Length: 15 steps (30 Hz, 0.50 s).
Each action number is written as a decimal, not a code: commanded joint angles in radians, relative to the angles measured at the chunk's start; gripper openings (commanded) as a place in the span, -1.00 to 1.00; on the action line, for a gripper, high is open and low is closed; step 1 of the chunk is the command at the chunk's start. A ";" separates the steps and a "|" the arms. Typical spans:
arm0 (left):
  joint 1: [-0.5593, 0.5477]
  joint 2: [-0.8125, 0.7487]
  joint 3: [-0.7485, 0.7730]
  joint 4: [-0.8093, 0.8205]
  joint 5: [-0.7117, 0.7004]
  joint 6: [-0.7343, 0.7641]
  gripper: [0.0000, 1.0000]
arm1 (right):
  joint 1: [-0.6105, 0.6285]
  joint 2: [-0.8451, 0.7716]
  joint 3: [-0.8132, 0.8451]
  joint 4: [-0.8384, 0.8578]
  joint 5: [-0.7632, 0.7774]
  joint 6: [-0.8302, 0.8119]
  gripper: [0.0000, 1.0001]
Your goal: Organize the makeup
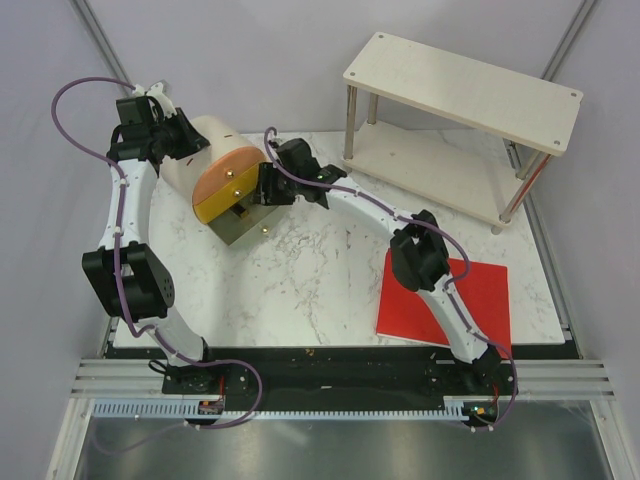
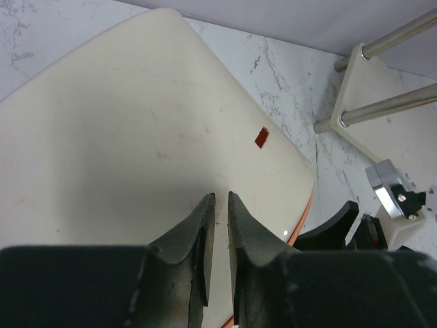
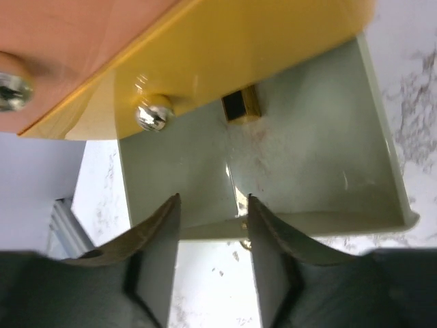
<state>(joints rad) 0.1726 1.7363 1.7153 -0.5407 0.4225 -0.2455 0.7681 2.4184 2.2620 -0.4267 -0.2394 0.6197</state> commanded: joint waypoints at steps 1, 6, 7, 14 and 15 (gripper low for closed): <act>-0.007 0.054 -0.040 -0.174 -0.013 0.029 -0.56 | -0.055 -0.122 -0.160 0.155 -0.183 0.205 -0.21; -0.005 0.057 -0.037 -0.174 -0.013 0.029 -0.56 | -0.116 -0.202 -0.548 0.601 -0.324 0.514 -0.93; -0.005 0.057 -0.037 -0.174 -0.014 0.031 -0.56 | -0.121 -0.209 -0.573 0.624 -0.325 0.523 -0.94; -0.005 0.062 -0.037 -0.174 -0.019 0.034 -0.56 | -0.122 -0.200 -0.668 0.738 -0.374 0.629 -0.95; -0.005 0.063 -0.037 -0.174 -0.019 0.034 -0.56 | -0.122 -0.193 -0.676 0.764 -0.379 0.644 -0.95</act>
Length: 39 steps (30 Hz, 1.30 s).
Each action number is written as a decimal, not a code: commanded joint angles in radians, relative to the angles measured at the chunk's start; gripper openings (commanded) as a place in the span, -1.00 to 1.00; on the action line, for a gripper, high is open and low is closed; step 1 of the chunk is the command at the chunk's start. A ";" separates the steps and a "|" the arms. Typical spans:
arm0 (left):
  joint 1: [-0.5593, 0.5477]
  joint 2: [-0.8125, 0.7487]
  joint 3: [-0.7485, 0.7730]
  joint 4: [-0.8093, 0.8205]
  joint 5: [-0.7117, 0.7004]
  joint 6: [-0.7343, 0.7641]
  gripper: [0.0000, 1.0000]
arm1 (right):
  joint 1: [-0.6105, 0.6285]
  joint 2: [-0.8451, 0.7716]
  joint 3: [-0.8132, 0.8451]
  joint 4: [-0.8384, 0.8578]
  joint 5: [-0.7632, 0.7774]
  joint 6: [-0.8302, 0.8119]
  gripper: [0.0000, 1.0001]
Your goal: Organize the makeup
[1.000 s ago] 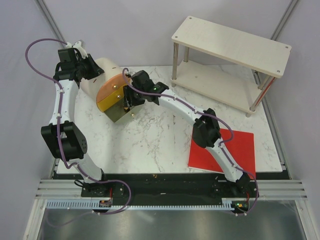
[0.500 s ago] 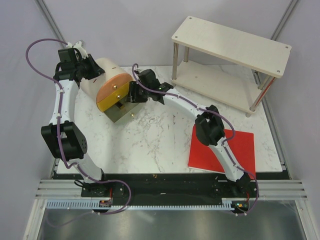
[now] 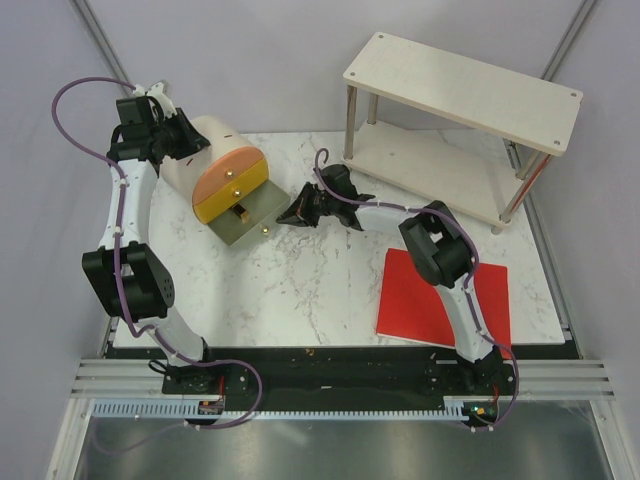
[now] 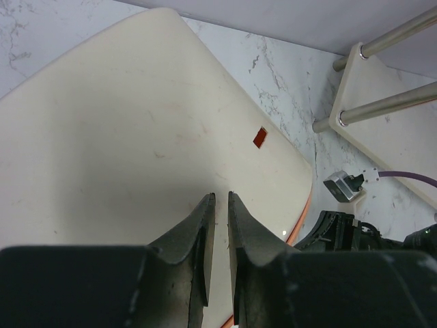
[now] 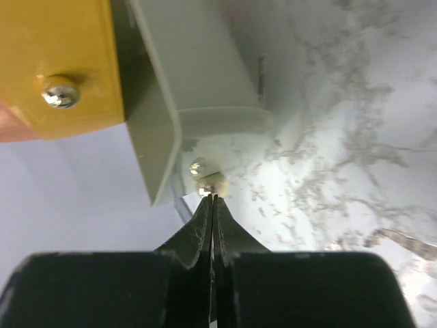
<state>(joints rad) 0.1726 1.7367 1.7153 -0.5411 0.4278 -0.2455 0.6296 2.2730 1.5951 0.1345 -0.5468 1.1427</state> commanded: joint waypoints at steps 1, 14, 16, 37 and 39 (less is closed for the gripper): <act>-0.005 0.064 -0.037 -0.174 -0.023 0.035 -0.56 | 0.016 -0.031 0.000 0.217 -0.074 0.129 -0.94; -0.005 0.067 -0.033 -0.175 -0.027 0.035 -0.56 | 0.025 0.187 0.207 0.278 -0.099 0.259 -0.92; -0.005 0.069 -0.034 -0.174 -0.027 0.035 -0.56 | 0.028 0.220 0.258 0.336 -0.100 0.311 -0.92; -0.005 0.075 -0.037 -0.175 -0.027 0.032 -0.56 | 0.004 0.037 0.106 0.362 -0.290 0.220 -0.88; -0.005 0.076 -0.037 -0.172 -0.024 0.029 -0.56 | 0.004 0.002 0.074 0.210 -0.295 0.131 -0.88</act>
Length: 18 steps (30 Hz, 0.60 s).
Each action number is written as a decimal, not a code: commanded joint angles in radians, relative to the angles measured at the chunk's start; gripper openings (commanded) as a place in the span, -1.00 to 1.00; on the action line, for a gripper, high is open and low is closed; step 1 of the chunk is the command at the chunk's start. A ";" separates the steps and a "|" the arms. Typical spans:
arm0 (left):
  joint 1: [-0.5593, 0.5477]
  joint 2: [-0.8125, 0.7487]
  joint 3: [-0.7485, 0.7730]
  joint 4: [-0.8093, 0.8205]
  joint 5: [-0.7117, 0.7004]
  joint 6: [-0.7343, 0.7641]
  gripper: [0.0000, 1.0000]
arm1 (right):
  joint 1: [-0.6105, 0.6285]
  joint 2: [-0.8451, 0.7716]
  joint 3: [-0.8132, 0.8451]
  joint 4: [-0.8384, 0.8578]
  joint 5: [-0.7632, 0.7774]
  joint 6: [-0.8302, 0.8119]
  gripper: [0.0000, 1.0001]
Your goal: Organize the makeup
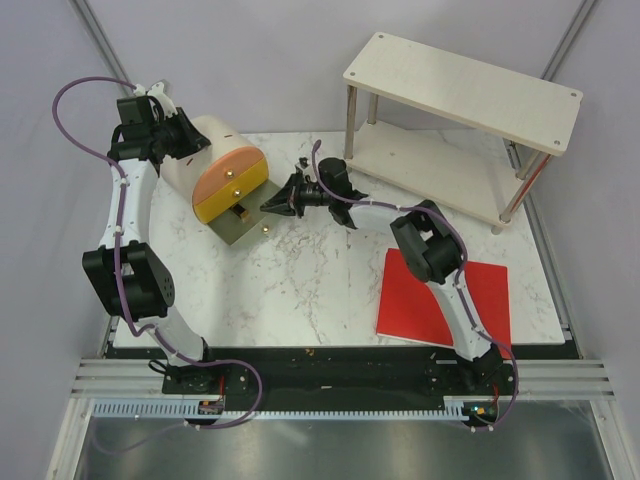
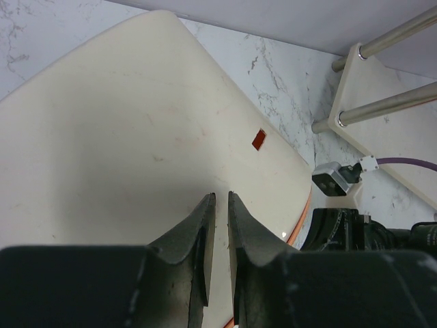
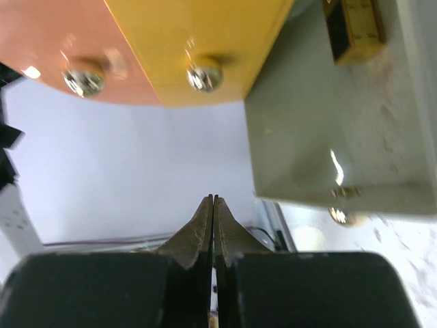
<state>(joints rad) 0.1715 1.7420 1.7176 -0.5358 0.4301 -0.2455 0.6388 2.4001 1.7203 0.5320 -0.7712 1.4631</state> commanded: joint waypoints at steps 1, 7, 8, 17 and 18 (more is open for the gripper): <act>-0.004 0.071 -0.038 -0.178 -0.024 0.029 -0.56 | -0.007 -0.133 -0.060 -0.229 -0.069 -0.251 -0.88; -0.004 0.070 -0.042 -0.179 -0.019 0.029 -0.56 | -0.008 -0.122 -0.068 -0.371 -0.033 -0.310 -0.88; -0.004 0.071 -0.044 -0.179 -0.014 0.029 -0.56 | -0.008 -0.108 -0.062 -0.382 -0.021 -0.313 -0.89; -0.003 0.067 -0.046 -0.179 -0.002 0.025 -0.56 | -0.008 -0.032 0.067 -0.415 0.056 -0.331 -0.88; -0.003 0.065 -0.046 -0.179 -0.002 0.025 -0.56 | -0.008 -0.022 0.079 -0.418 0.065 -0.328 -0.88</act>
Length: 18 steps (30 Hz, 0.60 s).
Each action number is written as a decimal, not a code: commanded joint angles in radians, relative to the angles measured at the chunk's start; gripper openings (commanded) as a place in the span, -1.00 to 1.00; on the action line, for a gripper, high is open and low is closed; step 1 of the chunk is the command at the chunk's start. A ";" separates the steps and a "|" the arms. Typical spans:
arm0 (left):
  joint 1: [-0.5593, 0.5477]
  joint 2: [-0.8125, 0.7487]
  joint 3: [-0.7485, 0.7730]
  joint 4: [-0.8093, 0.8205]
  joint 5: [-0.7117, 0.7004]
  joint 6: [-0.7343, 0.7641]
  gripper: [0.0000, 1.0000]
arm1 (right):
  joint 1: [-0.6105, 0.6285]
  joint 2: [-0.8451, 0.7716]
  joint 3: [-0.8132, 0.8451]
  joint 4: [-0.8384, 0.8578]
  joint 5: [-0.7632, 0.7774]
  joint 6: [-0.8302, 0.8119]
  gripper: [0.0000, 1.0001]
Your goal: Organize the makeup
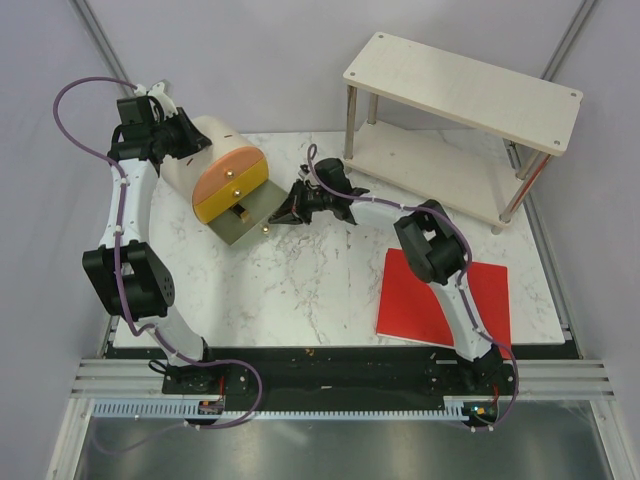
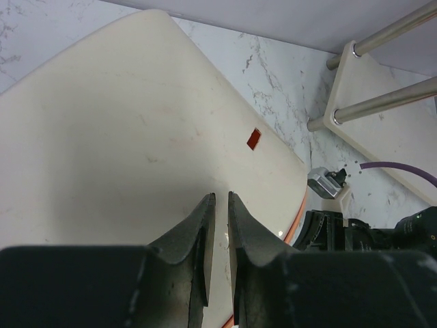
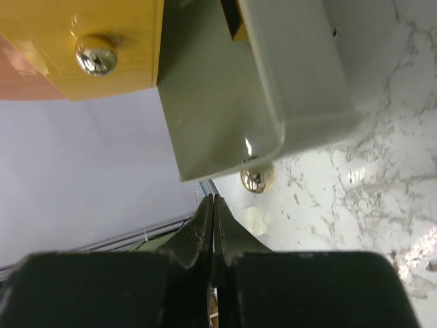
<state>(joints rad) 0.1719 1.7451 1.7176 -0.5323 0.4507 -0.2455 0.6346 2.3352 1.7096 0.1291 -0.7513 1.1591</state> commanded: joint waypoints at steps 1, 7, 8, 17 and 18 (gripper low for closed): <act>-0.005 0.062 -0.046 -0.182 -0.023 0.025 -0.56 | -0.004 0.052 0.100 -0.016 0.053 -0.022 -0.88; -0.005 0.059 -0.043 -0.182 -0.024 0.029 -0.55 | -0.001 0.122 0.159 0.026 0.087 0.017 -0.87; -0.005 0.059 -0.042 -0.184 -0.024 0.031 -0.56 | 0.000 0.142 0.179 0.049 0.089 0.028 -0.87; -0.005 0.056 -0.047 -0.184 -0.026 0.034 -0.55 | 0.019 0.280 0.381 0.186 0.136 0.221 -0.82; -0.005 0.056 -0.049 -0.183 -0.026 0.034 -0.55 | 0.020 0.291 0.390 0.207 0.147 0.247 -0.82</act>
<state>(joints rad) 0.1719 1.7451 1.7176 -0.5323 0.4519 -0.2455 0.6491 2.5816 2.0087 0.1738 -0.7002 1.2690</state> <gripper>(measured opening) 0.220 0.088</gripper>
